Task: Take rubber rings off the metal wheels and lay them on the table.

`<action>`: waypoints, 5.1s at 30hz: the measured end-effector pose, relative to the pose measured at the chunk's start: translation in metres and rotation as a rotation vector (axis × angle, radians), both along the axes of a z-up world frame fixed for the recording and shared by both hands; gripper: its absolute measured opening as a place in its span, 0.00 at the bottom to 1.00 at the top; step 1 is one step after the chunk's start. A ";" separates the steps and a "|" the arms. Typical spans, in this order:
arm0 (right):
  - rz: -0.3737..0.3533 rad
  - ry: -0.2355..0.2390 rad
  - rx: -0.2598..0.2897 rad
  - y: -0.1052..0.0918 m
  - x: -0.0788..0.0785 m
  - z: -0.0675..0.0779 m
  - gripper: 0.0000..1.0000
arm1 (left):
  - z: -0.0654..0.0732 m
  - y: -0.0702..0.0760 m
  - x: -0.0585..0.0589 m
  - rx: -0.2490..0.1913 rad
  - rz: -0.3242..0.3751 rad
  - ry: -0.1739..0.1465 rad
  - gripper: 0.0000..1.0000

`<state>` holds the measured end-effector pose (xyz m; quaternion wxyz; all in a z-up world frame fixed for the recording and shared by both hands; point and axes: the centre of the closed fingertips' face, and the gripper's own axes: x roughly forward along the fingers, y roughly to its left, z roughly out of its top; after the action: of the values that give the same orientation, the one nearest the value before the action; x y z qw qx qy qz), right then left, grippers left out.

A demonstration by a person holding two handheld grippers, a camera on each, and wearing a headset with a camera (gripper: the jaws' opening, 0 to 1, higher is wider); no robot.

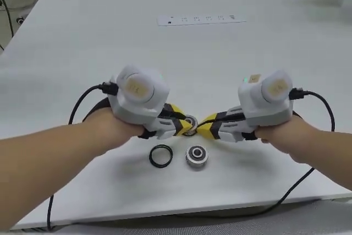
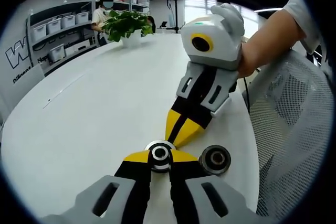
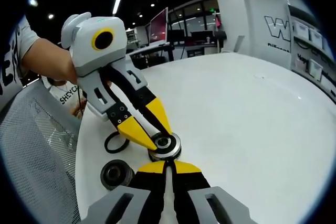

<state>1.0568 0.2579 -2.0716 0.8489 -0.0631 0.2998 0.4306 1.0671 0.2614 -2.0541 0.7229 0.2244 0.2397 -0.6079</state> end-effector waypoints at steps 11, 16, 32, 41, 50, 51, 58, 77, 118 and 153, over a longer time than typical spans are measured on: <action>-0.099 0.069 0.082 -0.006 0.005 0.001 0.00 | 0.000 0.000 0.000 0.007 0.007 -0.012 0.08; -0.189 0.106 0.193 -0.010 0.015 0.011 0.00 | -0.001 -0.002 0.000 0.013 0.024 -0.011 0.08; -0.199 0.143 0.249 -0.003 0.011 0.017 0.00 | -0.003 -0.003 0.000 0.025 0.041 -0.032 0.08; -0.181 0.140 0.249 0.004 0.008 0.019 0.00 | -0.003 -0.003 0.001 0.028 0.045 -0.030 0.08; -0.160 0.113 0.318 0.016 0.010 0.033 0.00 | -0.003 -0.004 0.001 0.025 0.043 -0.031 0.08; -0.141 0.125 0.290 0.017 0.006 0.032 0.00 | -0.003 -0.003 0.001 0.025 0.043 -0.030 0.08; -0.150 0.114 0.271 0.010 0.008 0.029 0.00 | -0.003 -0.004 0.001 0.020 0.040 -0.028 0.08; -0.176 0.104 0.256 0.001 0.013 0.025 0.00 | 0.007 -0.005 -0.003 -0.033 0.020 0.005 0.20; -0.128 0.142 0.393 0.031 -0.002 0.067 0.00 | 0.081 0.078 -0.035 -0.191 0.075 -0.043 0.60; -0.018 0.300 0.246 0.067 -0.036 0.022 0.00 | 0.078 0.118 -0.047 -0.200 0.166 -0.040 0.72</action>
<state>1.0204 0.3251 -2.0499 0.7998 0.1084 0.3686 0.4611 1.0200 0.3791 -1.9760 0.7940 0.1426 0.1813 -0.5624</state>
